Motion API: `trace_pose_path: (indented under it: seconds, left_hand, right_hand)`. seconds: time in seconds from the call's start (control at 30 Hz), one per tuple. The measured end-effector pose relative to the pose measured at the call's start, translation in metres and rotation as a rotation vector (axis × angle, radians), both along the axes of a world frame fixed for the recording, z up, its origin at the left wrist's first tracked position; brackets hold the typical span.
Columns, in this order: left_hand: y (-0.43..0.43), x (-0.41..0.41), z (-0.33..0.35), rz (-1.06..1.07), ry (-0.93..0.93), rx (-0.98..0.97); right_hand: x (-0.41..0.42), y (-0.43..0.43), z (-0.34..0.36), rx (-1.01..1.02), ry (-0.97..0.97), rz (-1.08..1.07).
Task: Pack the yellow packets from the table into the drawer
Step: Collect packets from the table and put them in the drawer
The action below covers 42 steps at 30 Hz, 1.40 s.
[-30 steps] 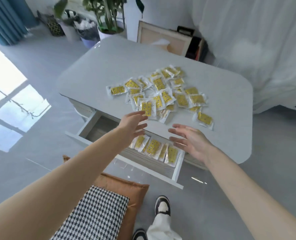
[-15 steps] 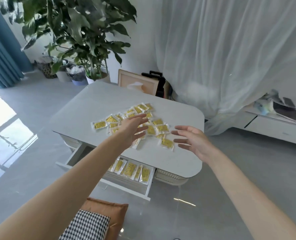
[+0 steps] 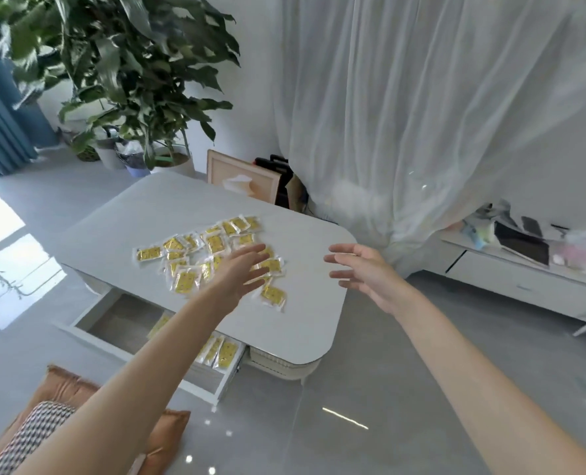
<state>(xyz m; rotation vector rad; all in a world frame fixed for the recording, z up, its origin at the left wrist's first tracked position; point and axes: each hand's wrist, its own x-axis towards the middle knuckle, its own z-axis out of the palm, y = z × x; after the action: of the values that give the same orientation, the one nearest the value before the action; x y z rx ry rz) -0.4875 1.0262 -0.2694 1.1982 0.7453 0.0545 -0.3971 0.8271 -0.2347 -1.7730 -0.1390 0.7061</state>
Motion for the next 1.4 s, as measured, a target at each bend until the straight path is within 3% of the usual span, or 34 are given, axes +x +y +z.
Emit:
trace_pose_path:
  seconds: [0.3, 0.8, 1.4]
  left_hand:
    - [-0.044, 0.069, 0.002, 0.079, 0.018, 0.029]
    - [0.060, 0.217, -0.044, 0.282, 0.093, -0.001]
    - [0.063, 0.288, -0.133, 0.841, 0.348, -0.115]
  right_hand:
    - [0.084, -0.027, -0.002, -0.023, 0.007, 0.082]
    - [0.269, 0.081, -0.035, -0.170, -0.017, 0.369]
    - [0.409, 0.217, -0.158, -0.399, 0.030, 0.950]
